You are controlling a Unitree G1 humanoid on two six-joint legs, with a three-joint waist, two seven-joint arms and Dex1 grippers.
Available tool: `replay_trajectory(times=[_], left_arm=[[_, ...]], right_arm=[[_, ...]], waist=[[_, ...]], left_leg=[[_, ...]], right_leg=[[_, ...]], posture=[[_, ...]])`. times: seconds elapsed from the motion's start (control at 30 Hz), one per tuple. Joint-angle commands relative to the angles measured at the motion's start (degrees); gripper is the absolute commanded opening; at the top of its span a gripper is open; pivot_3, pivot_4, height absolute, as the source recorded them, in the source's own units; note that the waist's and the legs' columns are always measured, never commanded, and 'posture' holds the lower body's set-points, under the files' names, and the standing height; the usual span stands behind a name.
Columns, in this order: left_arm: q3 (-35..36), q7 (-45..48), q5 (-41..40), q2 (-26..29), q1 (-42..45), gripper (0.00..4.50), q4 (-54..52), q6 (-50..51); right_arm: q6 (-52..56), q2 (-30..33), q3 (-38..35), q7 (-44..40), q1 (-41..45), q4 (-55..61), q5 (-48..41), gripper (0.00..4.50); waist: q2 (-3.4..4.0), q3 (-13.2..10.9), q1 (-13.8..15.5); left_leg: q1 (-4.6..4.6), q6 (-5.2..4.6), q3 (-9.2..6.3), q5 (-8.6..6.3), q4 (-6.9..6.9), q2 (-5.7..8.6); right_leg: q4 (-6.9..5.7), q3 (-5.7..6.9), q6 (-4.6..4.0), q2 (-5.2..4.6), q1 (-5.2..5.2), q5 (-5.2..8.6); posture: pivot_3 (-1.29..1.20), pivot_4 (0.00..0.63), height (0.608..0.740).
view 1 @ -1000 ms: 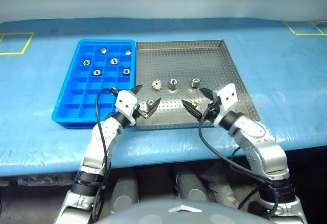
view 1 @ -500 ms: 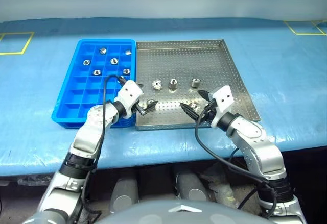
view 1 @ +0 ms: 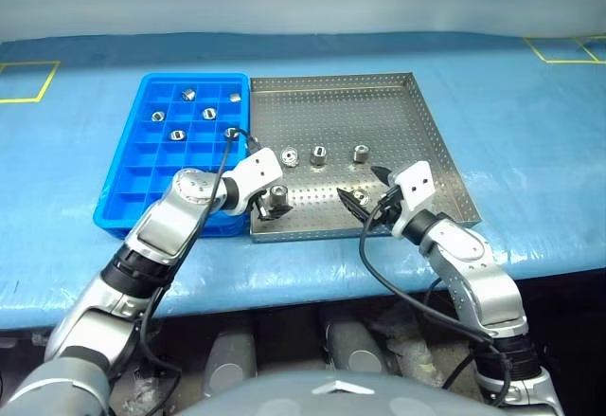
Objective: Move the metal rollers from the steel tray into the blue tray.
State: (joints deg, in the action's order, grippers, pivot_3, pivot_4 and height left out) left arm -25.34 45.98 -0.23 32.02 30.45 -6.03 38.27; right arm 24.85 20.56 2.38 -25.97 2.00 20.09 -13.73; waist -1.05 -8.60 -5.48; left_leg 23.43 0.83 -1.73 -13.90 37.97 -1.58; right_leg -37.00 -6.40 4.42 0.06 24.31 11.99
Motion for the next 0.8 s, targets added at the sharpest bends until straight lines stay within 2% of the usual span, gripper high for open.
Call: replay_trajectory(times=[0.03,0.07,0.17,0.3,0.47,0.5,0.6,0.8], left_arm=[[-1.98,0.18,3.70,1.26,1.24,4.47,3.12,0.02],[-2.24,0.03,4.26,0.91,1.56,4.47,3.94,-0.15],[-3.00,-0.11,5.91,0.23,2.26,3.89,5.92,-1.06],[-4.77,1.72,7.33,-0.05,2.62,2.52,7.56,-2.41],[-4.93,3.83,6.94,-0.76,2.66,0.98,8.40,-3.14],[-4.94,4.13,7.00,-0.78,2.57,0.85,8.42,-3.29],[-2.45,0.87,6.96,-2.58,2.13,0.84,8.89,-3.07],[5.78,-1.47,1.44,-6.39,-0.47,0.84,4.84,-0.01]], right_arm=[[-2.17,-0.24,-0.37,0.44,0.46,0.29,0.67,4.50],[-2.40,-0.28,-0.37,0.48,0.44,0.28,0.73,4.50],[-2.96,-0.53,-0.64,0.69,0.46,0.19,0.87,4.50],[-3.38,-0.80,-1.09,0.96,0.51,0.09,1.03,4.50],[-3.58,-0.85,-1.09,1.36,0.38,0.16,1.08,4.50],[-3.58,-0.87,-1.11,1.42,0.37,0.18,1.08,4.50],[-3.55,-0.95,-1.15,1.61,0.35,0.23,1.06,4.50],[-3.58,-1.00,-1.22,1.84,0.33,0.25,1.06,4.50]], waist=[[0.02,0.01,-0.22],[0.01,0.01,-0.37],[0.01,0.01,-0.76],[0.00,0.00,-1.71],[0.01,0.00,-2.16],[0.01,0.00,-2.16],[0.01,0.00,-2.13],[0.00,0.00,-2.11]], left_leg=[[-0.04,0.00,0.03,0.00,0.00,0.00],[-0.08,0.00,0.07,0.00,0.00,0.00],[-0.27,-0.01,0.14,0.00,-0.01,-0.01],[-0.85,-0.01,0.23,0.00,-0.07,-0.02],[-0.88,-0.01,0.31,0.00,-0.07,-0.04],[-0.89,-0.01,0.31,0.00,-0.07,-0.04],[-0.88,-0.01,0.32,0.00,-0.06,-0.03],[-0.83,-0.02,0.31,-0.01,-0.06,-0.03]], right_leg=[[-0.01,-0.02,-0.08,0.00,-0.01,0.04],[-0.04,-0.07,-0.19,0.00,-0.02,0.11],[-0.14,-0.17,-0.23,0.02,-0.15,0.14],[-0.12,-0.27,-0.27,0.05,-0.61,0.19],[-0.12,-0.41,-0.26,0.09,-0.61,0.18],[-0.12,-0.41,-0.26,0.09,-0.62,0.18],[-0.10,-0.43,-0.25,0.08,-0.63,0.17],[-0.07,-0.43,-0.23,0.07,-0.62,0.17]], posture=[[-0.12,0.150,0.740],[-0.12,0.150,0.740],[-0.12,0.150,0.740],[-0.12,0.150,0.740],[-0.13,0.150,0.740],[-0.13,0.150,0.740],[-0.13,0.150,0.740],[-0.13,0.150,0.740]])
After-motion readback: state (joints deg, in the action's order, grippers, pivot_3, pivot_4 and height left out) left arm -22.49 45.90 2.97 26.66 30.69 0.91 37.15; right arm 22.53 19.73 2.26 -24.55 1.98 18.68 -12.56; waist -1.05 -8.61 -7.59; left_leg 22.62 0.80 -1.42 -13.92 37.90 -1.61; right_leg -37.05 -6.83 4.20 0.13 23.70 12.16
